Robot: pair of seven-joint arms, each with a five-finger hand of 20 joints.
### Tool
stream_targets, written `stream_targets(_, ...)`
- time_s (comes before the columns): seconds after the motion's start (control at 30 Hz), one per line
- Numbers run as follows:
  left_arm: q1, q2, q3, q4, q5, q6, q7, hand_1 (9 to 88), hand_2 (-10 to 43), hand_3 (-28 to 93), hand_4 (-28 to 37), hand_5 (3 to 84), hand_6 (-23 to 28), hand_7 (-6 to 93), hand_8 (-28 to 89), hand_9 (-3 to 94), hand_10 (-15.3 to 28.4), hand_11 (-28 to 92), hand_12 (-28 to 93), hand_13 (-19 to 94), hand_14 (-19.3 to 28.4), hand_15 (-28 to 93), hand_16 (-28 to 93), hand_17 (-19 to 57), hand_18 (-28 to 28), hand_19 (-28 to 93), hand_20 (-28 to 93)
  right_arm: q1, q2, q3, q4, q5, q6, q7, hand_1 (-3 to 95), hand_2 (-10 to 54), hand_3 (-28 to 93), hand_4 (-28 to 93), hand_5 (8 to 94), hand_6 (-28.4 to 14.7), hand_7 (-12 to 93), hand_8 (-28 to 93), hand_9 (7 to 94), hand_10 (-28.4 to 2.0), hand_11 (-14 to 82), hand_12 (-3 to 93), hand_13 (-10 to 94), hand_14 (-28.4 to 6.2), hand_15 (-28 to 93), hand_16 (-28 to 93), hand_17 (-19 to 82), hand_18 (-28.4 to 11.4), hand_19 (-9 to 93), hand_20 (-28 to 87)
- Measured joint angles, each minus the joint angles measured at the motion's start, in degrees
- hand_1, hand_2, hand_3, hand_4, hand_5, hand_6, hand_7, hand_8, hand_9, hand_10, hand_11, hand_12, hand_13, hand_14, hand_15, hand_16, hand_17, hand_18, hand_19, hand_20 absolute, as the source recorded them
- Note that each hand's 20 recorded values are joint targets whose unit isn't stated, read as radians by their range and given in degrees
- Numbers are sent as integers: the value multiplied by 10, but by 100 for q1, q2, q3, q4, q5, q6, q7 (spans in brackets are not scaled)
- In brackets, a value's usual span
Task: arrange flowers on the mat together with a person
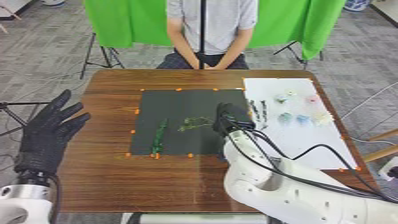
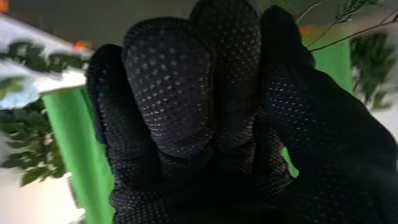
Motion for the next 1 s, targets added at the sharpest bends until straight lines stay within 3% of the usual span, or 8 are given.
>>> stream_targets(0.13, -98, -41, 15, 9, 48, -48, -58, 215, 77, 760, -223, 297, 43, 111, -86, 290, 149, 185, 122, 210, 209, 408, -47, -95, 195, 373, 134, -7, -246, -15, 122, 13, -412, -4, 581, -95, 609, -253, 907, 6, 169, 71, 937, -93, 325, 197, 928, -44, 478, 234, 590, -158, 932, -21)
stream_targets(0.5, -37, -61, -44, 4, 81, -66, -119, 218, 76, 760, -219, 297, 43, 112, -86, 290, 149, 187, 123, 209, 210, 410, -46, -95, 195, 373, 134, -404, -424, 236, -96, -51, -1504, -91, 558, -95, 587, -231, 910, -4, 178, 66, 937, -107, 336, 185, 919, -51, 502, 236, 574, -178, 932, 42)
stream_targets(0.87, -71, -59, -31, 6, 99, -68, -158, 219, 74, 768, -222, 299, 44, 113, -87, 291, 148, 189, 122, 211, 208, 413, -47, -95, 193, 373, 135, -489, -544, 318, -240, 114, -1846, -200, 535, -95, 567, -225, 897, -15, 174, 51, 937, -116, 320, 181, 907, -62, 515, 232, 562, -188, 932, 61)
stream_targets(1.0, -58, -42, -31, 5, 92, -60, -146, 220, 73, 770, -223, 299, 44, 115, -87, 291, 148, 190, 122, 211, 208, 416, -47, -94, 192, 375, 137, -603, -568, 519, -398, 357, -2222, -296, 517, -95, 563, -218, 885, -22, 162, 44, 937, -120, 292, 196, 894, -69, 519, 223, 550, -192, 932, 48)
